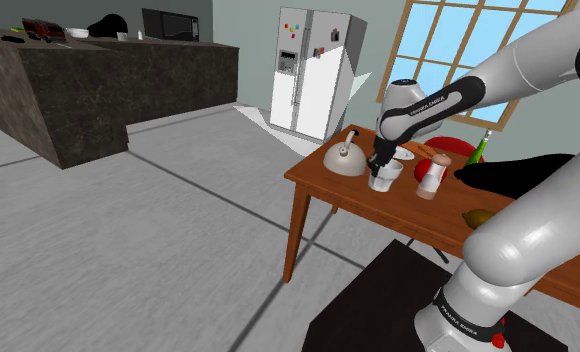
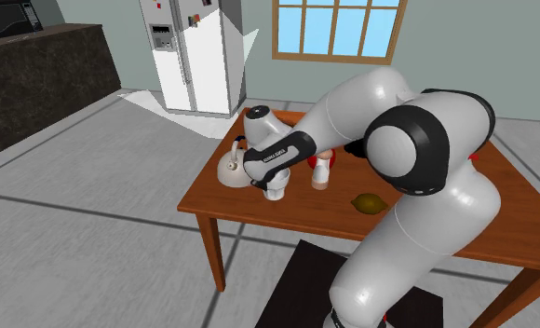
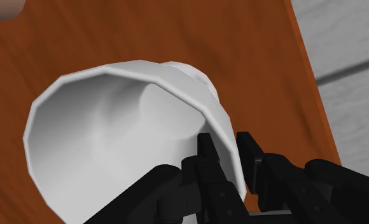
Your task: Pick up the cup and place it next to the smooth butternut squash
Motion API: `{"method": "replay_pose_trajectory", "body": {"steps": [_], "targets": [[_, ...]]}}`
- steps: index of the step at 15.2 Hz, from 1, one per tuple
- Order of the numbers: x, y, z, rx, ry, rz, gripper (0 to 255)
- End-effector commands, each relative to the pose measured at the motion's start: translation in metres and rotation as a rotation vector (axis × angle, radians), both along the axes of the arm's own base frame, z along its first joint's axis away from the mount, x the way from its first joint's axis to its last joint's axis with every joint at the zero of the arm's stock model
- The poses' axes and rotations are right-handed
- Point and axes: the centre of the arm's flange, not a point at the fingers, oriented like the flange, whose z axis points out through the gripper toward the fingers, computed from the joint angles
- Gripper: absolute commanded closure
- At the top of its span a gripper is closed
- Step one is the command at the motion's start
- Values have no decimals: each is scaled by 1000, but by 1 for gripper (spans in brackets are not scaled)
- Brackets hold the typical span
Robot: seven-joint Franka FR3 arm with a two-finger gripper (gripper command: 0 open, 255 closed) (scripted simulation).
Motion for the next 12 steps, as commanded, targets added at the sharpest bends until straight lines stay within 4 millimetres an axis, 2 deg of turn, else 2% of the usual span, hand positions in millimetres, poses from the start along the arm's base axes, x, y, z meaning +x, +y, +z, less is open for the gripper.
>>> {"method": "replay_pose_trajectory", "body": {"steps": [1, 12], "targets": [[0, 1, 11, 0, 0, 0, 255], [0, 1, 70, 0, 0, 0, 255]]}}
